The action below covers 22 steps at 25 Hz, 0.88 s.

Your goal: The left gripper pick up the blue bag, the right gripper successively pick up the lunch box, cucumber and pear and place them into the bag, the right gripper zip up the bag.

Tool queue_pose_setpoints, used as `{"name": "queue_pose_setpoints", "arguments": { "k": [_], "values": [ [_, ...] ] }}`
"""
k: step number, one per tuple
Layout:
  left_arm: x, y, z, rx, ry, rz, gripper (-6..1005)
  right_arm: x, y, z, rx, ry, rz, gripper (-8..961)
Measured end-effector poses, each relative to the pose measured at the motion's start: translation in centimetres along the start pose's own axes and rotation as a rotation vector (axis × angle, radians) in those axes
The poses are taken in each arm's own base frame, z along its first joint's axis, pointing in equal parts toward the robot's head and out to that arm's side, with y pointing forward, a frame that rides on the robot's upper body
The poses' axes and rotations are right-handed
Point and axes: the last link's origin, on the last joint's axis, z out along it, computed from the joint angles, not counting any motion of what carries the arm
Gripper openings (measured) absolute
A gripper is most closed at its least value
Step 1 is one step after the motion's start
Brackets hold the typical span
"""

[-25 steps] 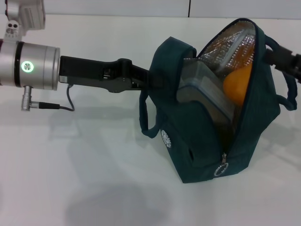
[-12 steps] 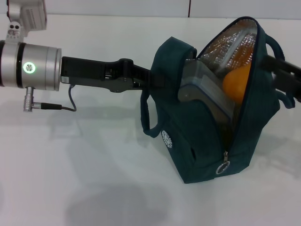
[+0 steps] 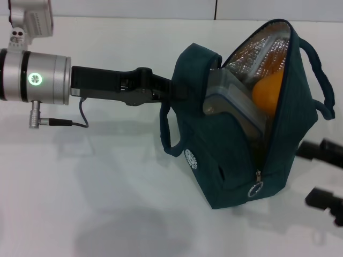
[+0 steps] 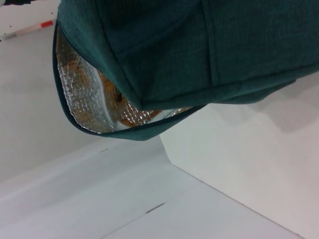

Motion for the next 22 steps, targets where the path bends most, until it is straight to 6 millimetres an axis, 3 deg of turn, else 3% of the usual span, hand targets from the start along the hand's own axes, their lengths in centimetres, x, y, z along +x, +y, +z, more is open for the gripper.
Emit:
{"name": "queue_pose_setpoints", "arguments": {
  "k": [11,22],
  "values": [
    [-0.1,-0.1,0.0,0.005,-0.004,0.005,43,6.2,0.9,-2.2,0.287,0.128,-0.055,724],
    [-0.1,-0.1,0.1,0.006,0.001,0.008,43,7.9,-1.3,-0.8,0.310,0.266,-0.050,698]
  ]
}}
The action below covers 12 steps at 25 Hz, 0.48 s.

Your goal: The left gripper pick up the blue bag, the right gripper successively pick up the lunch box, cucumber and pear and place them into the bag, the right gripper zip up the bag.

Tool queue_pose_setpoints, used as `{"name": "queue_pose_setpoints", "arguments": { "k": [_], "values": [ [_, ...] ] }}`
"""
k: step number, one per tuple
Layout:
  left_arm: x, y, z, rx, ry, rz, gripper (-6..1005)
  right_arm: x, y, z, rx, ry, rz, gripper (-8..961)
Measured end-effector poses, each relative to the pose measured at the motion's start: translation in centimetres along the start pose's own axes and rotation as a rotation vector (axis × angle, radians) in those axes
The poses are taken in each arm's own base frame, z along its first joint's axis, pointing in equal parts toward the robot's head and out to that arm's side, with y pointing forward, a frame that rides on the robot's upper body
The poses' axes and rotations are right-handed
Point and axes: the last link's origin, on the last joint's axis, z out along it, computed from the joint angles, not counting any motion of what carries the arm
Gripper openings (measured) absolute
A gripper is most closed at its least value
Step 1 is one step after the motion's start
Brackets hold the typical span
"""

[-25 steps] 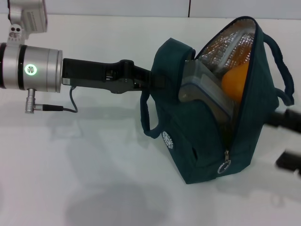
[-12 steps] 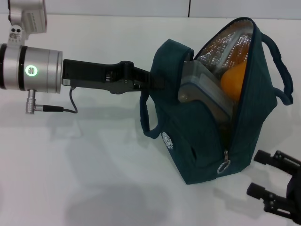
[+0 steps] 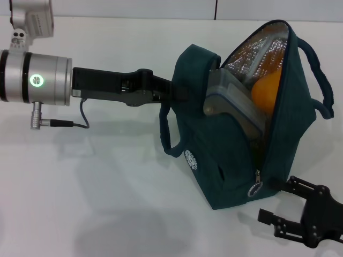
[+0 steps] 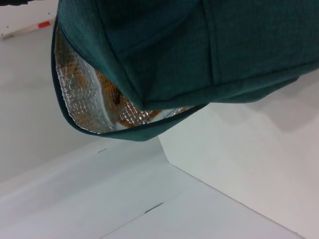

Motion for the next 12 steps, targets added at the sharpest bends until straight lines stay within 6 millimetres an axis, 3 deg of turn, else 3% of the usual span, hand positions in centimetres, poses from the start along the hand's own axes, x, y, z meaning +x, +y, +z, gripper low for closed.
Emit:
{"name": "queue_pose_setpoints", "arguments": {
  "k": [12],
  "values": [
    [0.1,0.0,0.2,0.001,0.001,0.002,44,-0.3,-0.6,1.8,-0.048,0.050,-0.025,669]
  ]
}}
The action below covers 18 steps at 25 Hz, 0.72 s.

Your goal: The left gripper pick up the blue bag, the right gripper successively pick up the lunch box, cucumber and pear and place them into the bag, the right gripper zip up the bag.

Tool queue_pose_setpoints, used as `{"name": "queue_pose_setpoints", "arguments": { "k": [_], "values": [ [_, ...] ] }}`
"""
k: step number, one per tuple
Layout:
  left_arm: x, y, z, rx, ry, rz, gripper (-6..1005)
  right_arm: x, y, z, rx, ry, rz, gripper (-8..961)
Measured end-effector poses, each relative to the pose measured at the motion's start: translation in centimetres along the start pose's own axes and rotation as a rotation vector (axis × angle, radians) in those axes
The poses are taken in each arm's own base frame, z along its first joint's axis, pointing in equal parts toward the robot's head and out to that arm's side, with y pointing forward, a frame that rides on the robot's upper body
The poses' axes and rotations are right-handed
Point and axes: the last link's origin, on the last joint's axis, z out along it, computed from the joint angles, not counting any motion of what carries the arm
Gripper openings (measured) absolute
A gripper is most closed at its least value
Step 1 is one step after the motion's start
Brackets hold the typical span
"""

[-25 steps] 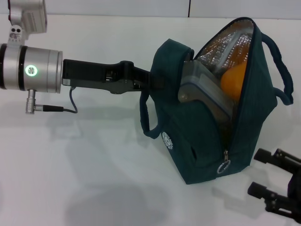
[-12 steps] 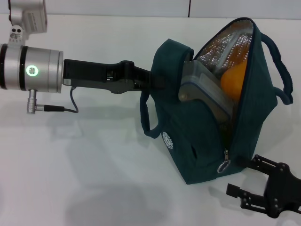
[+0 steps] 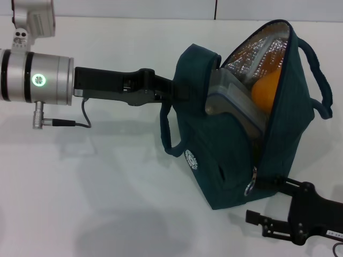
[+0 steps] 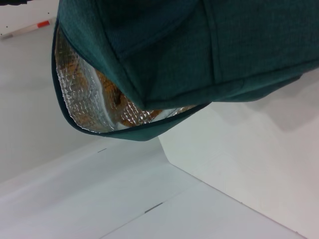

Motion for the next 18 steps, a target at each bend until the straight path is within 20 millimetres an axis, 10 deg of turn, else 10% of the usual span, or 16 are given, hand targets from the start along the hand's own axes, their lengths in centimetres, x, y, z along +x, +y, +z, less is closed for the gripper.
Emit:
{"name": "queue_pose_setpoints", "arguments": {
  "k": [18],
  "values": [
    [-0.14,-0.07,0.04,-0.001,0.001,-0.004,44,0.22,0.26,0.32,-0.017,0.013,0.005,627]
  ]
}}
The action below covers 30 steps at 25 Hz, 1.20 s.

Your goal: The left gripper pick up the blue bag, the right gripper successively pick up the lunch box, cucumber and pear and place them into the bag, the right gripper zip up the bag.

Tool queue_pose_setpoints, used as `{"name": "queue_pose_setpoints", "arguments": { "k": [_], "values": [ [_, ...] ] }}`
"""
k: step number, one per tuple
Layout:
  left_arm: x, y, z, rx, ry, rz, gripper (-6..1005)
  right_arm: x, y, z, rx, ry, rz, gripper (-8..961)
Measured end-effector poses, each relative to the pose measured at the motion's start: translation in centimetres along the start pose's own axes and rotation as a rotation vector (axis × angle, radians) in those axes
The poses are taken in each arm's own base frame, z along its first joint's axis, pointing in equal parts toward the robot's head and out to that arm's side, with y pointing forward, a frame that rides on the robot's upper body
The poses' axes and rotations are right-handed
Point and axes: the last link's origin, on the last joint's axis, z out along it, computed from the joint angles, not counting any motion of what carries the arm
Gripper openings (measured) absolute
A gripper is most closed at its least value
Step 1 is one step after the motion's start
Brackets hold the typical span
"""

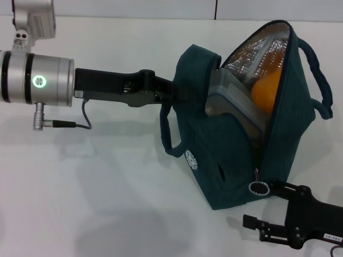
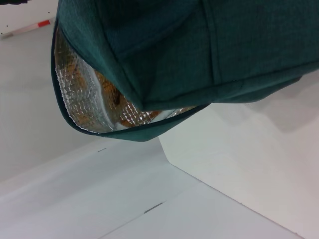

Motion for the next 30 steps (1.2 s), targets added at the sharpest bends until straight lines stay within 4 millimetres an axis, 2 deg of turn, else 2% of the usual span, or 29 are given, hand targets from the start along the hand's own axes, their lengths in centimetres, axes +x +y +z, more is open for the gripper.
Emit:
{"name": "queue_pose_setpoints", "arguments": {
  "k": [14,24,30],
  "values": [
    [0.01,-0.02,-0.07,0.002,0.000,0.006,44,0.05,-0.17,-0.24,0.027,-0.010,0.008,594],
    [-0.01,-0.01,-0.02,0.001,-0.001,0.007,43,0.19,-0.76,-0.25,0.072,-0.006,0.018,356],
    [-0.02,-0.01,0.00,0.000,-0.001,0.008,43,0.21,-0.83,-0.09,0.071,0.000,0.016,129]
  ]
}}
